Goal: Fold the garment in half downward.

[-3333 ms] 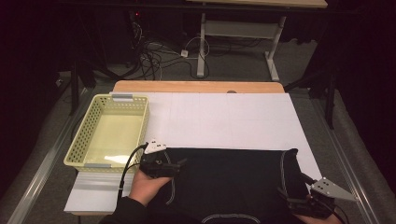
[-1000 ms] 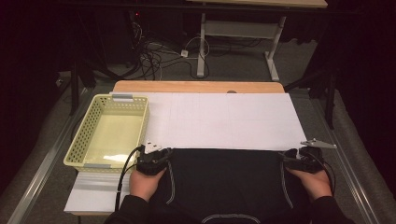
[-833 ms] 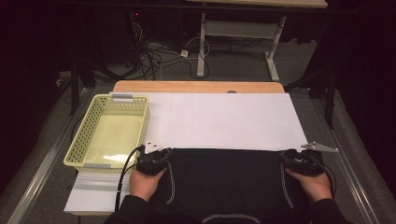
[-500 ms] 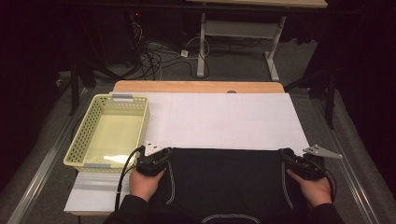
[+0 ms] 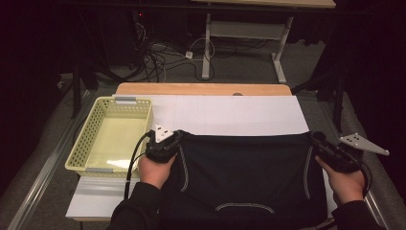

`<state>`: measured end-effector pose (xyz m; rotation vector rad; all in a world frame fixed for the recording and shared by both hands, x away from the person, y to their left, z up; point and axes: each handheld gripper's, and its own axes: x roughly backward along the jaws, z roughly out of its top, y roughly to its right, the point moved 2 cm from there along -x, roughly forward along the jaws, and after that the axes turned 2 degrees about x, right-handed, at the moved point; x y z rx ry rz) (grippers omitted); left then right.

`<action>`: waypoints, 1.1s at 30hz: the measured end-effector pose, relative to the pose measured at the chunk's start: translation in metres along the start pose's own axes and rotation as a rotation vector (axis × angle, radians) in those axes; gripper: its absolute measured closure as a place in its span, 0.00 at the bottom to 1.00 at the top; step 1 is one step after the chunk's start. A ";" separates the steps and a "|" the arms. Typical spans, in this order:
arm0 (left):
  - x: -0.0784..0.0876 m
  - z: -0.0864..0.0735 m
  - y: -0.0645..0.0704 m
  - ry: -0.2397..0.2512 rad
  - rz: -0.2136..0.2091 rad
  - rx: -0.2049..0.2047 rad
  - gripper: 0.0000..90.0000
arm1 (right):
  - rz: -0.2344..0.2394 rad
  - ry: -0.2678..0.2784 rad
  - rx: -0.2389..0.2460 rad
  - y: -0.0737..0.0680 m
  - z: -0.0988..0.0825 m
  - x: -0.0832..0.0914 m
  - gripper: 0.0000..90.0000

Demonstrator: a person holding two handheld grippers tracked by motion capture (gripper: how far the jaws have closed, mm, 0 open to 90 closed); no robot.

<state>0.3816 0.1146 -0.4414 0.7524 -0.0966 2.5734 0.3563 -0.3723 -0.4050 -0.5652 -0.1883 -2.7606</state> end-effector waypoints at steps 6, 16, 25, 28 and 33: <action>-0.024 0.020 -0.010 -0.035 0.030 0.002 0.81 | -0.011 -0.048 0.028 0.006 0.006 -0.035 0.83; -0.035 0.072 -0.027 -0.037 0.059 0.037 0.62 | 0.023 0.006 -0.026 0.024 0.054 -0.066 0.68; -0.024 0.007 -0.002 -0.105 -0.115 0.045 0.42 | 0.039 -0.123 -0.050 0.028 0.000 -0.049 0.46; -0.012 -0.011 0.008 -0.096 -0.140 0.017 0.42 | 0.063 -0.131 -0.036 0.019 -0.017 -0.031 0.48; 0.005 -0.043 0.014 -0.090 -0.169 0.009 0.41 | 0.091 -0.141 -0.021 -0.001 -0.045 -0.004 0.49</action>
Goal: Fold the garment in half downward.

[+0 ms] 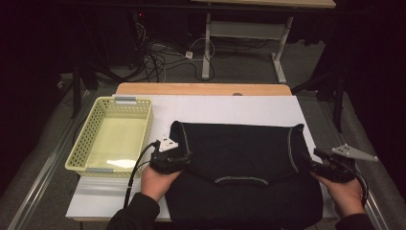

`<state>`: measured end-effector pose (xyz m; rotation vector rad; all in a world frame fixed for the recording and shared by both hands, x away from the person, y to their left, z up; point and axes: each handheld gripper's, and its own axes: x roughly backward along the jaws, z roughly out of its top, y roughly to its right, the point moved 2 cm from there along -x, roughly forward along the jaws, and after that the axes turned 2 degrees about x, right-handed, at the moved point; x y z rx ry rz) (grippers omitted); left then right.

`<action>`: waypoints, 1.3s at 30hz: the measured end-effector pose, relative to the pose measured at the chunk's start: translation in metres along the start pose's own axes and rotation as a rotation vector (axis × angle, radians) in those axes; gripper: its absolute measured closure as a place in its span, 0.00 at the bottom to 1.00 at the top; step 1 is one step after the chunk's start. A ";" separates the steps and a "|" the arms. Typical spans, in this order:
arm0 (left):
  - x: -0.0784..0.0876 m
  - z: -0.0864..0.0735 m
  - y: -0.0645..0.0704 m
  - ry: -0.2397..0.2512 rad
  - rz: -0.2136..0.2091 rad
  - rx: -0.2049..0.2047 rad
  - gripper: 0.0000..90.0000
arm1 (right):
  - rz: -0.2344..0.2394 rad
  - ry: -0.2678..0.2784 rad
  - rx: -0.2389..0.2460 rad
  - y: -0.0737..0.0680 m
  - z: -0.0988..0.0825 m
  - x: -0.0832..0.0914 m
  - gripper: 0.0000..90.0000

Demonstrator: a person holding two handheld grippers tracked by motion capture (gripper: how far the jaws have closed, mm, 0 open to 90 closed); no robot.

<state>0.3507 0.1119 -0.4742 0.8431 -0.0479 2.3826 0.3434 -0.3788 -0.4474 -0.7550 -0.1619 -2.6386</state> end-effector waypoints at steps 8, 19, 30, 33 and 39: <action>-0.004 -0.022 0.003 -0.032 -0.014 -0.027 0.41 | 0.027 -0.030 -0.004 -0.024 -0.030 0.001 0.49; -0.017 -0.027 0.000 -0.108 -0.028 -0.029 0.51 | 0.042 -0.062 -0.010 -0.027 -0.042 -0.010 0.54; -0.014 -0.029 0.007 -0.078 -0.011 -0.101 0.72 | 0.045 -0.103 0.025 -0.030 -0.042 -0.014 0.64; -0.013 -0.029 0.007 -0.067 -0.017 -0.100 0.77 | 0.056 -0.104 0.030 -0.029 -0.042 -0.014 0.68; -0.012 -0.030 0.009 -0.055 -0.010 -0.112 0.82 | 0.067 -0.104 0.041 -0.032 -0.042 -0.013 0.76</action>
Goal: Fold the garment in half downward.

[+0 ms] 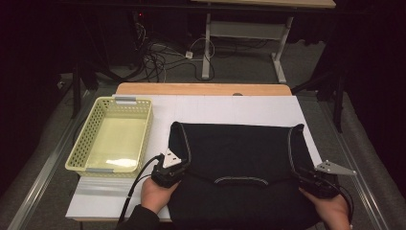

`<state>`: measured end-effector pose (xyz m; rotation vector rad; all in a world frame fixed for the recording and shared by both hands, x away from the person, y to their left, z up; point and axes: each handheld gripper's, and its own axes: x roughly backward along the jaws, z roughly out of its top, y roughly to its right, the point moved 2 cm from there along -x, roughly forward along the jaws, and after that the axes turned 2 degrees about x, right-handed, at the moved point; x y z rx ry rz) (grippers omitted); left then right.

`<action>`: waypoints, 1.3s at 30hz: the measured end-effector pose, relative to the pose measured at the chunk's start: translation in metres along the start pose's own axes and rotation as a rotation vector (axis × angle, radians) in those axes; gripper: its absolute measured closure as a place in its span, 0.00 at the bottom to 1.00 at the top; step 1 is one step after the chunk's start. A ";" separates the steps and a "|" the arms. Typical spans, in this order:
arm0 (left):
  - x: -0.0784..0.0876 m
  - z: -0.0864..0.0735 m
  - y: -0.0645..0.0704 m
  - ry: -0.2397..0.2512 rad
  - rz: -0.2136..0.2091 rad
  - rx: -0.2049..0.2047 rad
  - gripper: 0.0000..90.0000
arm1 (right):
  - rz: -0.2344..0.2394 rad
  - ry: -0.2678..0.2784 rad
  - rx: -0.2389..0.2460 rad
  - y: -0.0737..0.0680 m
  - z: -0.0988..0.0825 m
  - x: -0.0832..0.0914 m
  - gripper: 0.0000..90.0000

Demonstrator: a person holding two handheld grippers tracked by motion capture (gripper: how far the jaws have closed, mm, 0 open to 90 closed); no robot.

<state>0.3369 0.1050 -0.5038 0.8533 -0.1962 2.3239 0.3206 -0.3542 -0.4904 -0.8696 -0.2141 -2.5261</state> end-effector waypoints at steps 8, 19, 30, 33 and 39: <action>0.001 0.000 0.000 0.009 0.003 -0.004 0.87 | 0.013 0.005 0.027 -0.002 0.000 0.000 0.85; 0.003 -0.001 -0.001 0.031 -0.008 0.002 0.90 | 0.022 0.033 0.033 -0.002 0.000 0.003 0.88; 0.024 -0.003 0.002 0.089 -0.057 0.025 0.90 | 0.012 0.121 0.078 -0.009 0.003 0.024 0.88; 0.031 -0.007 0.006 0.087 -0.061 0.020 0.90 | 0.007 0.122 0.080 -0.011 -0.002 0.029 0.88; 0.041 -0.014 0.015 0.070 -0.079 0.010 0.90 | 0.006 0.139 0.080 -0.015 -0.008 0.043 0.88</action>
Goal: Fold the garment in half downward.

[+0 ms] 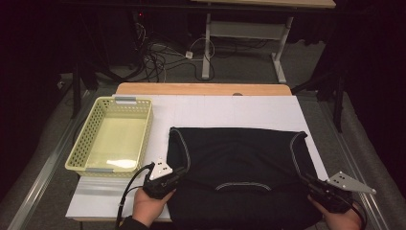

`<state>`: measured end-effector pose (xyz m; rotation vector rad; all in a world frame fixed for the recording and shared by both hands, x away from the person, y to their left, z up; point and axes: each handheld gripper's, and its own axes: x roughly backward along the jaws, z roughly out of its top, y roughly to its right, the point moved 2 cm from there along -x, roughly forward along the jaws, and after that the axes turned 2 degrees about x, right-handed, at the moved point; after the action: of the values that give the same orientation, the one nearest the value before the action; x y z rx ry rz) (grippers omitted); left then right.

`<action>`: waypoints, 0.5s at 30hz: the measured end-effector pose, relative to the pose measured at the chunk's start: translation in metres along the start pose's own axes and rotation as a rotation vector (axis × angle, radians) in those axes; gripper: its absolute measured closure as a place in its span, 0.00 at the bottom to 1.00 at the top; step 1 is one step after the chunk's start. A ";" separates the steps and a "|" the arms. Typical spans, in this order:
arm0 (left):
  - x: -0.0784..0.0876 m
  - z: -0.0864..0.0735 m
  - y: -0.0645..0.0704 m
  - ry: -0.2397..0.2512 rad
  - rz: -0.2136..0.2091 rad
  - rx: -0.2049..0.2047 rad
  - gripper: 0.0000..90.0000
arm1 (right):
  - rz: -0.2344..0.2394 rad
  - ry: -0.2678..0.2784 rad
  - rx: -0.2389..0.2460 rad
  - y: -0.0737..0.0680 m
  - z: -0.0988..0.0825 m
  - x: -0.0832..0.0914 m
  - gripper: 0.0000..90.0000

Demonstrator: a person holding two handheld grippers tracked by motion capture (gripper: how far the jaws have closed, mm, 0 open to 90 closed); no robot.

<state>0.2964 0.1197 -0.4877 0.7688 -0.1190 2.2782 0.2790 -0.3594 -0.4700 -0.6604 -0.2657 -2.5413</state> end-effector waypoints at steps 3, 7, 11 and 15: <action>0.004 -0.004 0.004 -0.006 0.001 -0.015 0.90 | 0.001 0.000 -0.001 -0.002 -0.004 0.005 0.88; 0.008 -0.007 0.008 -0.011 -0.008 -0.011 0.90 | 0.002 -0.009 -0.004 -0.005 -0.011 0.012 0.88; 0.015 -0.009 0.015 -0.011 -0.015 -0.026 0.90 | 0.003 -0.004 -0.004 -0.009 -0.014 0.021 0.88; 0.022 -0.011 0.021 -0.006 -0.023 -0.035 0.90 | 0.002 -0.002 0.000 -0.014 -0.018 0.030 0.88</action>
<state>0.2642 0.1208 -0.4816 0.7556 -0.1512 2.2462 0.2416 -0.3653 -0.4707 -0.6636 -0.2652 -2.5390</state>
